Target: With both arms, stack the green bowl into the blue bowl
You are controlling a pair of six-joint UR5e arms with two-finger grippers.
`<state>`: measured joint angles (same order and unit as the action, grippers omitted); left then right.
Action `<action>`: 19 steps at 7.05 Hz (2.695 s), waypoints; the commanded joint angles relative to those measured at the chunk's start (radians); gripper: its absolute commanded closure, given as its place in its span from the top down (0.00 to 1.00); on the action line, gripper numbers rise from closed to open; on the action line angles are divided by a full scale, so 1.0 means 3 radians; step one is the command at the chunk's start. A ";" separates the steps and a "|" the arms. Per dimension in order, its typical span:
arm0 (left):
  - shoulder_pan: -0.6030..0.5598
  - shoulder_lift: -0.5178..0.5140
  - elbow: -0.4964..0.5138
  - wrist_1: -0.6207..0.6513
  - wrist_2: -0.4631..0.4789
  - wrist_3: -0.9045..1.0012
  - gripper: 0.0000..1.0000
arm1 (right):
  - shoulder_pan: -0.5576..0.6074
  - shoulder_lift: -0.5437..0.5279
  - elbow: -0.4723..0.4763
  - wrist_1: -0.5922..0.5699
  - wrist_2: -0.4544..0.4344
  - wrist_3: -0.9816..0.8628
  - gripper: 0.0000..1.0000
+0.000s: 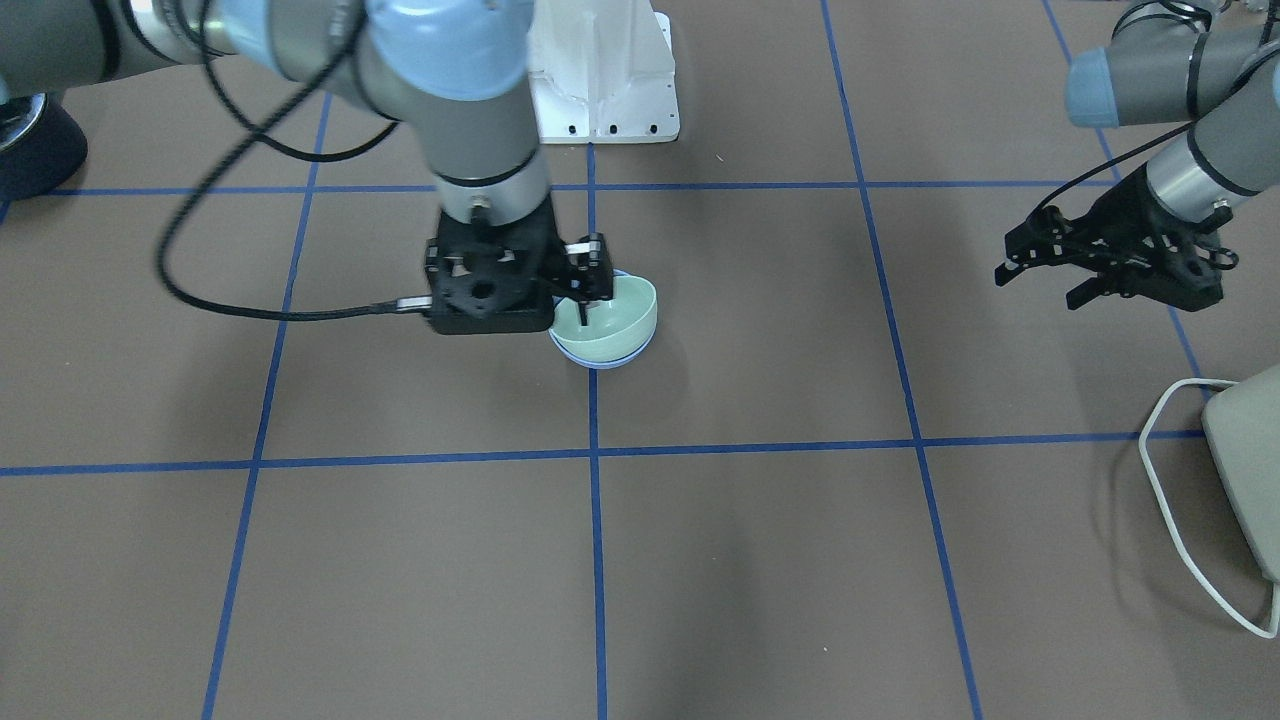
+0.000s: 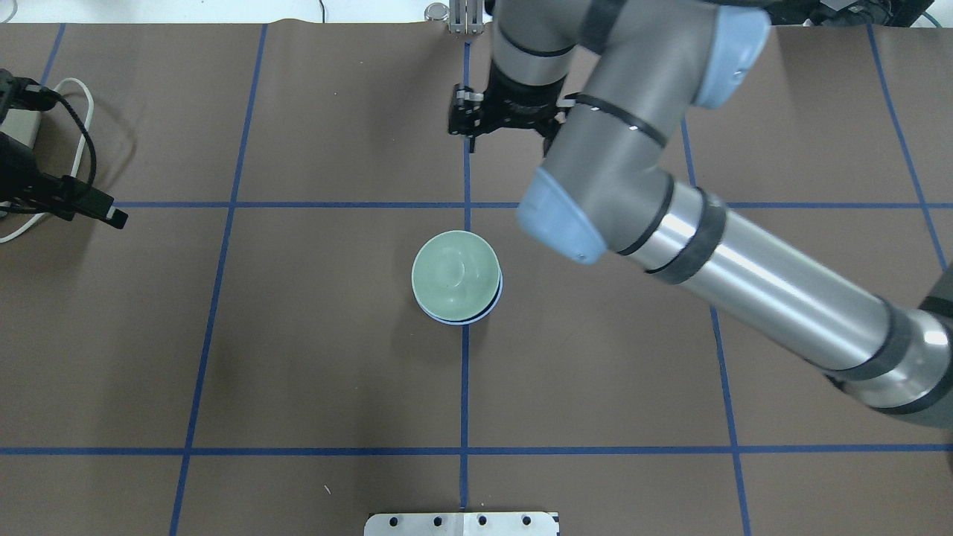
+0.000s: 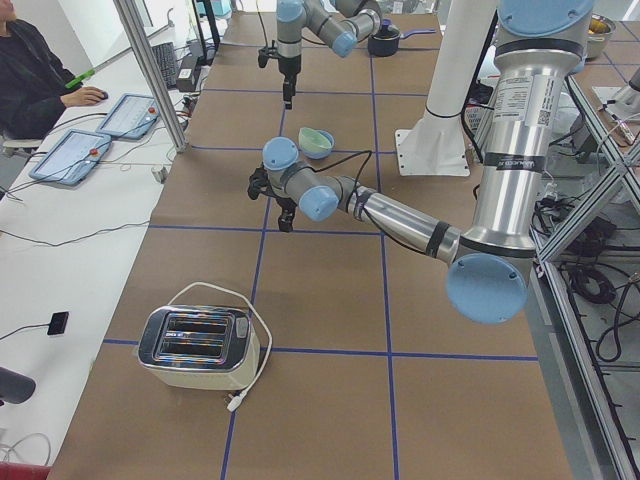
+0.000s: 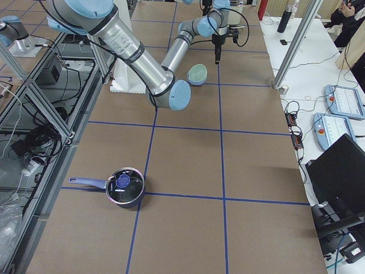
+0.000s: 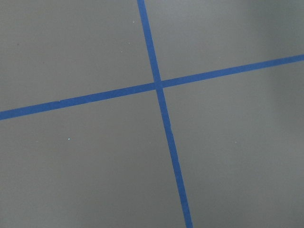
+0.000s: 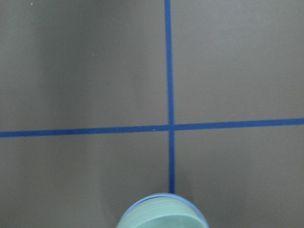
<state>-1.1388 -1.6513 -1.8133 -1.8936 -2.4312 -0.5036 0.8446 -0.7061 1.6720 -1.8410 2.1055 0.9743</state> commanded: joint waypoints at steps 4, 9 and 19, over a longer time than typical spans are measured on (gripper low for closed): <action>-0.1147 0.0130 0.0113 0.0904 -0.0185 0.1807 0.97 | 0.1810 -0.1352 0.0083 -0.0066 0.0768 -0.2595 1.00; -0.1455 0.0130 0.0174 0.1270 -0.0164 0.2323 0.97 | 0.2497 -0.1696 -0.0567 -0.0004 0.0754 -0.3661 1.00; -0.1476 0.0146 0.0149 0.1270 -0.0139 0.2313 0.97 | 0.2538 -0.2074 -0.0629 0.0384 0.0595 -0.3682 1.00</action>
<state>-1.5811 -1.6074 -1.7687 -1.5125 -2.4730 0.1902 1.6061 -1.3160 1.4848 -1.7278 2.2814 -0.1299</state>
